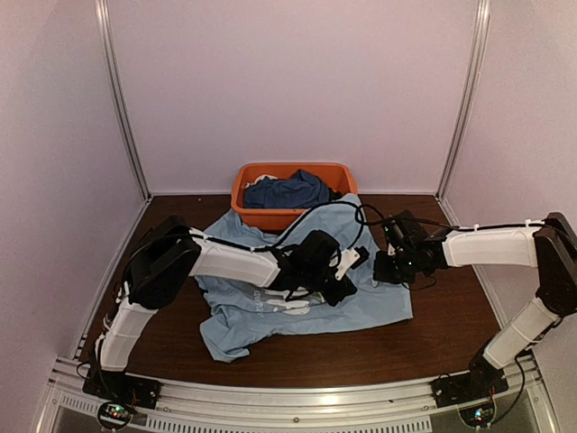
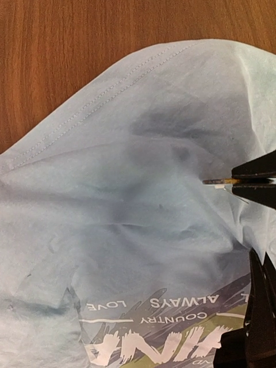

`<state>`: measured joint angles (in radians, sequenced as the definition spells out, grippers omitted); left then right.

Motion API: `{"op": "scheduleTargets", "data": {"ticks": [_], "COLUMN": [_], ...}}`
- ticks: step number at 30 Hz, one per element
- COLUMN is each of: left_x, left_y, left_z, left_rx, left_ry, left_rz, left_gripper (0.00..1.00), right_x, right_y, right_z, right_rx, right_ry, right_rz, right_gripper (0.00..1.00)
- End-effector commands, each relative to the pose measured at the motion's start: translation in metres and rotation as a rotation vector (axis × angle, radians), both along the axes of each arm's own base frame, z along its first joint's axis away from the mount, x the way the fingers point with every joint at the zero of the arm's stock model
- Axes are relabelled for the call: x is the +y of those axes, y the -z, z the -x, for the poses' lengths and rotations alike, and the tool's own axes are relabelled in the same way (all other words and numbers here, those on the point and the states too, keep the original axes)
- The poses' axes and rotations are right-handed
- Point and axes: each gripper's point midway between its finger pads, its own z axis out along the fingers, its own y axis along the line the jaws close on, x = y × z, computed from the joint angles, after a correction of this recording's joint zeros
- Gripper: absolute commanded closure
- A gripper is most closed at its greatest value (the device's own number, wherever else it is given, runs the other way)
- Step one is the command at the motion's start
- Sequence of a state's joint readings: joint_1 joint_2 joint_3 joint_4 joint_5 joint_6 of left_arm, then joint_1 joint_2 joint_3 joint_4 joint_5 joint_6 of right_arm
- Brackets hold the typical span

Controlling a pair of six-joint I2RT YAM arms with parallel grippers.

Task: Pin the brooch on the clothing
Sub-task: Pick up the flattened clothing from the center of the board.

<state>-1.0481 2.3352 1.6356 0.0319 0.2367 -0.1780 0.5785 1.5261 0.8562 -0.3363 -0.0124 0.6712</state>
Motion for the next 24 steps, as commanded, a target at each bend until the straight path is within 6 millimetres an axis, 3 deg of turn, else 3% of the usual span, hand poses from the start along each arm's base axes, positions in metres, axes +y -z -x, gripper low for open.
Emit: {"op": "scheduleTargets", "data": {"ticks": [1,24], "left_x": [-0.010,-0.009], "left_y": [-0.041,-0.038], "left_z": [0.003,-0.006], "left_rx": [-0.040,-0.041], "left_ry": [0.022,-0.028], "left_rz": [0.105,0.114], "left_gripper": [1.00,1.00], "right_x": [0.013,0.028], "right_y": [-0.003,0.010], "right_z": [-0.003,0.012], "right_rx": [0.004,0.027], "right_ry": [-0.009,-0.094], "right_rz": [-0.050,-0.029], "right_gripper": [1.00,1.00]}}
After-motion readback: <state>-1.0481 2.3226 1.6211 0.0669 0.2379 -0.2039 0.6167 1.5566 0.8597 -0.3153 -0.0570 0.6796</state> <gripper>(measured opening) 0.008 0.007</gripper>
